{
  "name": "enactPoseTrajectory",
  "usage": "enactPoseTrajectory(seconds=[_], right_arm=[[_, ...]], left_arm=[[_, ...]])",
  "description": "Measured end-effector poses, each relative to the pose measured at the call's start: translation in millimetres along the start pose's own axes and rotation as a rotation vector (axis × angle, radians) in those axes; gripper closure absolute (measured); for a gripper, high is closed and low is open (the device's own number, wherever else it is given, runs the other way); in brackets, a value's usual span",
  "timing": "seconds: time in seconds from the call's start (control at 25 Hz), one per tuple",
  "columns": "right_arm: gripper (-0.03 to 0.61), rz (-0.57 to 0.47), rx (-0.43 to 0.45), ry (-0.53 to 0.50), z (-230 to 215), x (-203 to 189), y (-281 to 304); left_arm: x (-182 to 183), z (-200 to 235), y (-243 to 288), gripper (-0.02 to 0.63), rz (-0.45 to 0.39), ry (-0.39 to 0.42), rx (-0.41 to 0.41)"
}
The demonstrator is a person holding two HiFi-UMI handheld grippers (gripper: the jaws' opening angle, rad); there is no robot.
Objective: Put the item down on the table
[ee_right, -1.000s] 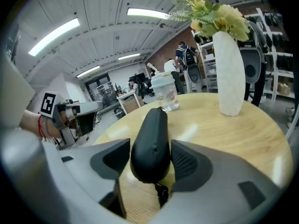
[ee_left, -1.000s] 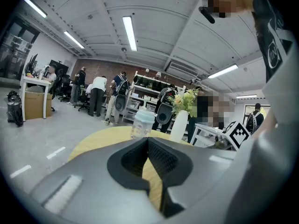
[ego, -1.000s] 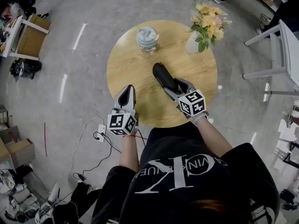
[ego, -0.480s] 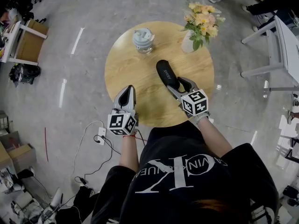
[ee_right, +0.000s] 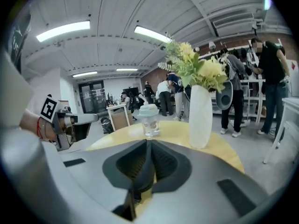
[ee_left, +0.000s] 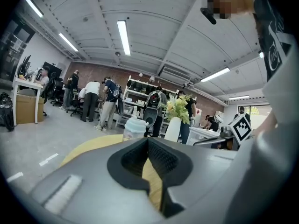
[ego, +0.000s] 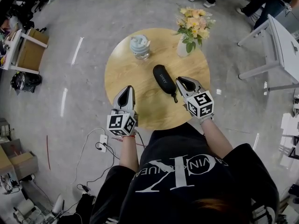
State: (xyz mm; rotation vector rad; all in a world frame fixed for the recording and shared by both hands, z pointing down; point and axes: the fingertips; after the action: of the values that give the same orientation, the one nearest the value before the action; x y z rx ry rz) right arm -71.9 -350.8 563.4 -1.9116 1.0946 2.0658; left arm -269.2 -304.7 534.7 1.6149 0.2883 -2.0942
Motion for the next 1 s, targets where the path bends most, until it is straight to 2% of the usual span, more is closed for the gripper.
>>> enactPoseTrajectory(seconds=[0.44,1.0], right_arm=[[0.545,-0.135,-0.079,-0.041,-32,52,-27],[0.545,-0.267,-0.106,-0.069,-47,104,-49]], left_arm=[[34,-5,0,0.601,-0.057,0.040,0.000],[85,-13,2,0.601,-0.148,0.112,0.011]])
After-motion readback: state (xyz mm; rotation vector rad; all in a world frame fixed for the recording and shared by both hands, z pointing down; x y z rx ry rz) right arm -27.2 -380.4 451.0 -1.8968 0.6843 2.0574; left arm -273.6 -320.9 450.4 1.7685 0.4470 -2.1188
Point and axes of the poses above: the fingertips, and each gripper's own axes: y forward along the fingers, z to its left, x out of its top, and after that the axes turned 11 degrees about -x, right-handed
